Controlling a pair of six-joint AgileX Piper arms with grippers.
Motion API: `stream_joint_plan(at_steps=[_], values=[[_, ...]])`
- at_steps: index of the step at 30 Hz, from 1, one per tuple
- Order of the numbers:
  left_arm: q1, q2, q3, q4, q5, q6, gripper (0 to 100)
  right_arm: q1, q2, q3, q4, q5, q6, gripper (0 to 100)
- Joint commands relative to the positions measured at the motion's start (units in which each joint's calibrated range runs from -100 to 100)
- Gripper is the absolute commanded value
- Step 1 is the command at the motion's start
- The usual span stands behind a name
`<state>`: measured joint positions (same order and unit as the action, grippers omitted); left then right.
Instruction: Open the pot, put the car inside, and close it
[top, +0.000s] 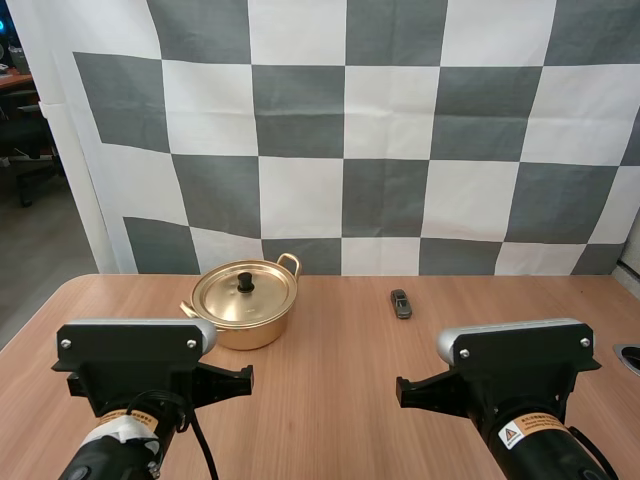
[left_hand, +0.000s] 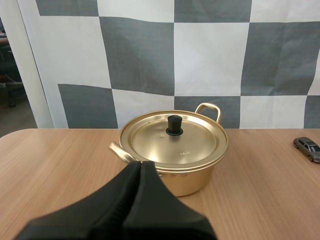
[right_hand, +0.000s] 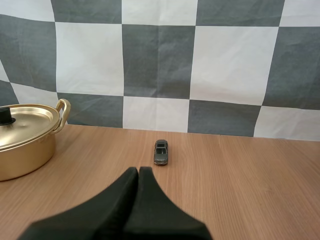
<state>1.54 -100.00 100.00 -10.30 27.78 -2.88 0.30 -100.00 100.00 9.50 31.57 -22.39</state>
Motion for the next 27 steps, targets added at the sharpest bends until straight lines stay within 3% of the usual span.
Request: stream_joint_plan(at_steps=[1,10,13,18,20,22,27], values=[[-0.01,0.0,0.0,-0.1,0.0,0.0,0,0.0,0.0,0.0,0.1,0.1,0.0,0],[-0.01,0.0,0.0,-0.1,0.0,0.0,0,0.0,0.0,0.0,2.4,0.1,0.0,0],[-0.01,0.0,0.0,-0.1,-0.3,0.0,0,0.0,0.0,0.0,8.1,-0.4,0.0,0],[-0.01,0.0,0.0,-0.2,-0.3,0.0,0,0.0,0.0,0.0,8.7,-2.3,0.0,0],[-0.01,0.0,0.0,-0.6,-1.8,0.0,0,0.0,0.0,0.0,7.4,-10.3,-0.4,0],[-0.01,0.0,0.0,0.5,-8.2,1.0,0,0.0,0.0,0.0,1.4,-21.6,-0.4,0],[-0.01,0.0,0.0,3.8,-48.5,5.6,0,0.0,0.0,0.0,-13.7,-58.6,-0.4,0]])
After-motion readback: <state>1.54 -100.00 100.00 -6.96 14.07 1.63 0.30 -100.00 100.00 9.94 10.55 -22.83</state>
